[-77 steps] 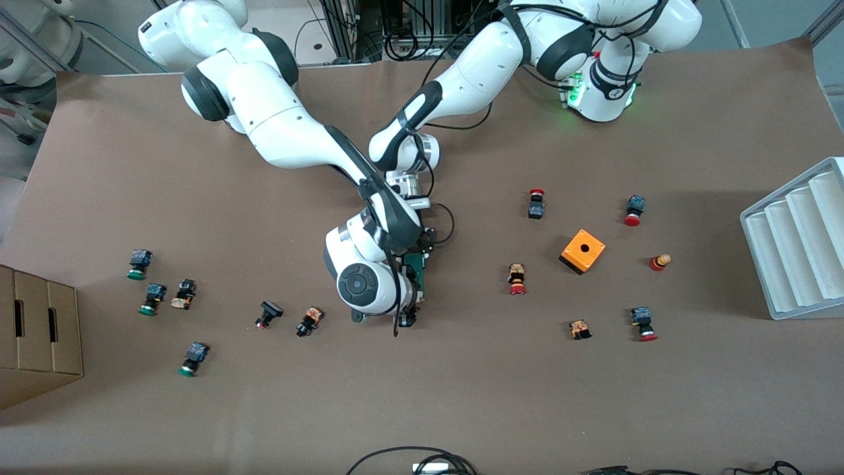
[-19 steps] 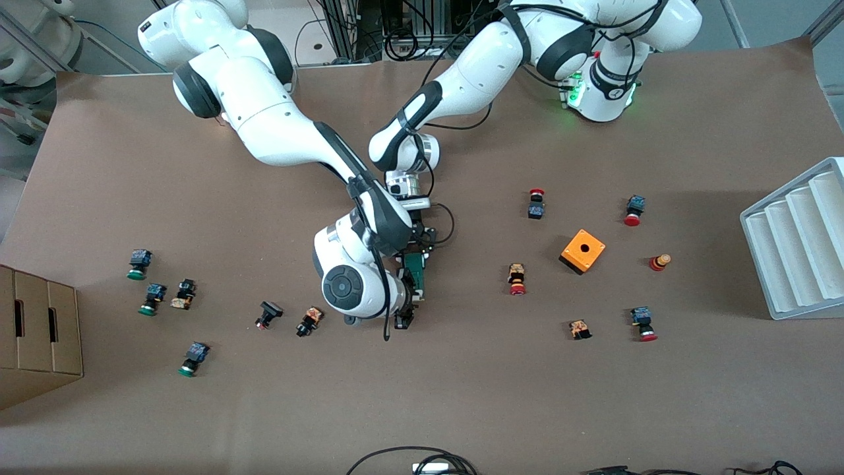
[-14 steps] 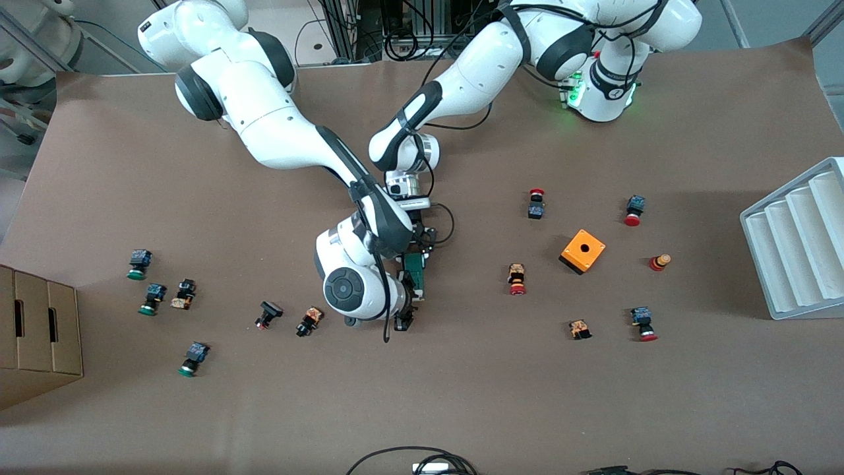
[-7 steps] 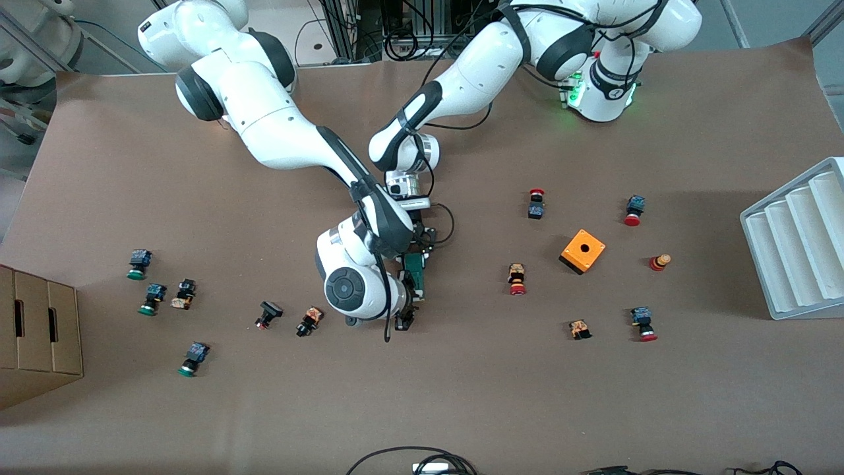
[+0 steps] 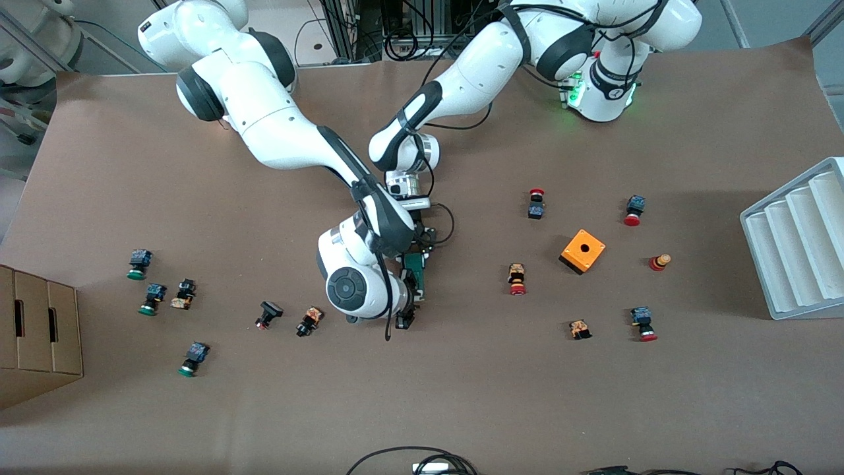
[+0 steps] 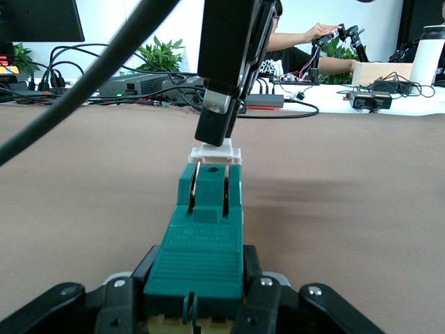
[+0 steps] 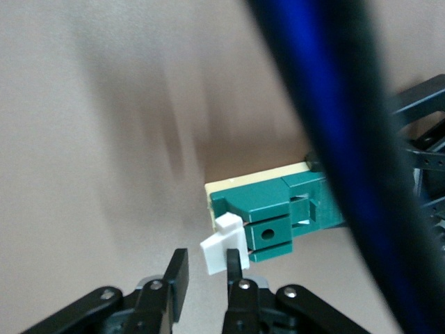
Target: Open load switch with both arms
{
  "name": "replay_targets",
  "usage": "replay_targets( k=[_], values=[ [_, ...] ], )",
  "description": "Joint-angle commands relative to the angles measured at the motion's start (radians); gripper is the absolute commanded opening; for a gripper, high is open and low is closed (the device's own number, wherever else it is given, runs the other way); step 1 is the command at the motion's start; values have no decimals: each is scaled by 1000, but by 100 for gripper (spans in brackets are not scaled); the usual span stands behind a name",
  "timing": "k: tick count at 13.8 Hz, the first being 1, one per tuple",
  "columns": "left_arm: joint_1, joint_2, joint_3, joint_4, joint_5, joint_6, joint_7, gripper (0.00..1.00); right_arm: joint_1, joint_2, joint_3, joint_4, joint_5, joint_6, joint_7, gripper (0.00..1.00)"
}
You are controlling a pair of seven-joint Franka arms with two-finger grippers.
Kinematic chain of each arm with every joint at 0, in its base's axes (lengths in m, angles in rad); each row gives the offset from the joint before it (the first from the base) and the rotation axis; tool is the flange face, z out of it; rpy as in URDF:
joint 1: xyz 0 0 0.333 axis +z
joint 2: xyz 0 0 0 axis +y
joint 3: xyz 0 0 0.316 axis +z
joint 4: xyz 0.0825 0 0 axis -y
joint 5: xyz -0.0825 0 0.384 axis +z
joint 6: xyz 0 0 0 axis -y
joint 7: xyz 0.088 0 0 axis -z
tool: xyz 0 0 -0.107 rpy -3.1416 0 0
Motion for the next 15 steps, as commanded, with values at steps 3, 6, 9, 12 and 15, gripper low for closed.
replay_targets(
  k=[3, 6, 9, 12, 15],
  values=[
    [1, 14, -11, 25, 11, -10, 4, 44, -4, 11, 3, 20, 43, -45, 21, 30],
    [1, 14, -11, 23, 11, -10, 4, 44, -4, 12, 3, 20, 43, -41, 23, 29],
    [1, 14, -11, 23, 10, -10, 4, 44, -4, 11, 7, 20, 43, -38, 29, 17],
    [1, 14, -11, 25, 10, -10, 6, 44, -4, 5, 7, 18, 44, -46, 29, 8],
    [2, 14, -11, 25, 11, -10, 6, 44, -4, 2, 6, 14, 43, -47, 29, 8]
  ],
)
